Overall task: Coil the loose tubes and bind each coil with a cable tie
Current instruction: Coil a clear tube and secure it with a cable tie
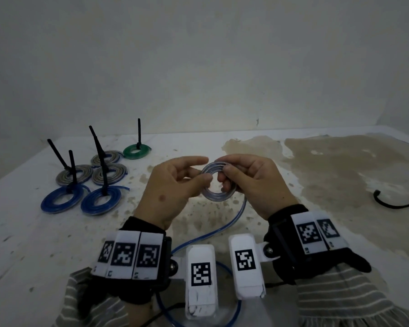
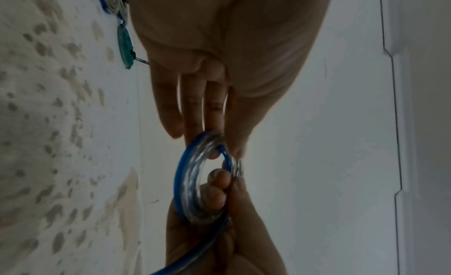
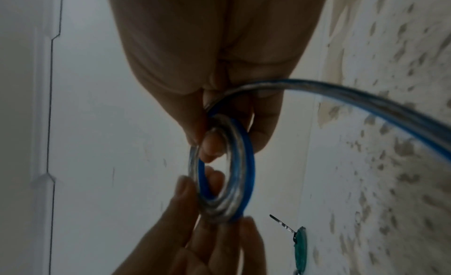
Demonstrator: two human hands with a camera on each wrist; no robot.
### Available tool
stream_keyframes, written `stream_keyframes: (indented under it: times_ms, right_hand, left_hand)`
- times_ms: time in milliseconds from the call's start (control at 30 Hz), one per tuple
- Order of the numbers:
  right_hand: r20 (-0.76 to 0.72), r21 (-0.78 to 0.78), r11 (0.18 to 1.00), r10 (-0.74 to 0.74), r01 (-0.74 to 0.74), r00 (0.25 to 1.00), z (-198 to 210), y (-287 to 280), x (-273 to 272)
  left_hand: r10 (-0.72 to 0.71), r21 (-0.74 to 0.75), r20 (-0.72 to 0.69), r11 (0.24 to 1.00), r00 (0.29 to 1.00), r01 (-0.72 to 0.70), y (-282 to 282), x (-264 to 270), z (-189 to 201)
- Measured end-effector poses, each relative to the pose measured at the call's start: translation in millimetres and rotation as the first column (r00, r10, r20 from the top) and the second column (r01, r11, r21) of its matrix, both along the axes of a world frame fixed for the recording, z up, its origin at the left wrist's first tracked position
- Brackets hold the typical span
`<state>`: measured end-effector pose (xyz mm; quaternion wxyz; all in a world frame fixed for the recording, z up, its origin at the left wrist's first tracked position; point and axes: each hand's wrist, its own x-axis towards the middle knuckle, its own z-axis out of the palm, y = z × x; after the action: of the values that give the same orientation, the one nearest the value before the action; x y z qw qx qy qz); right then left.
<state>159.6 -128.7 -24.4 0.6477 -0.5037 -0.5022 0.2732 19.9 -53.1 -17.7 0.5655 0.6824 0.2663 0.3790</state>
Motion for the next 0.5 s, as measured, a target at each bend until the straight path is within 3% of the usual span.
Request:
stream_keyframes:
  times_ms: [133, 233, 367, 500]
  right_hand:
    - [0.152, -0.02, 0.999, -0.038, 0.041, 0.988, 0.1, 0.0, -5.0]
    - [0.165, -0.021, 0.998, -0.051, 0.055, 0.985, -1.6, 1.2, -6.7]
    - [0.139, -0.023, 0.997, -0.07, 0.073, 0.988, -2.4, 3.0, -6.9]
    - [0.064, 0.006, 0.997, -0.081, 0.081, 0.995, -1.6, 4.2, -4.0]
  left_hand:
    - [-0.068, 0.051, -0.186, 0.996, 0.98, 0.078, 3.6, -6.3, 0.4]
    - [-0.092, 0.057, -0.25, 0.992, 0.964, 0.11, 4.6, -8.1, 1.6]
    - [-0.049, 0.029, -0.197, 0.998, 0.979, 0.056, 4.5, -6.8, -0.2]
    - [-0.041, -0.088, -0.086, 0.996, 0.995, 0.034, 1.4, -2.3, -3.2]
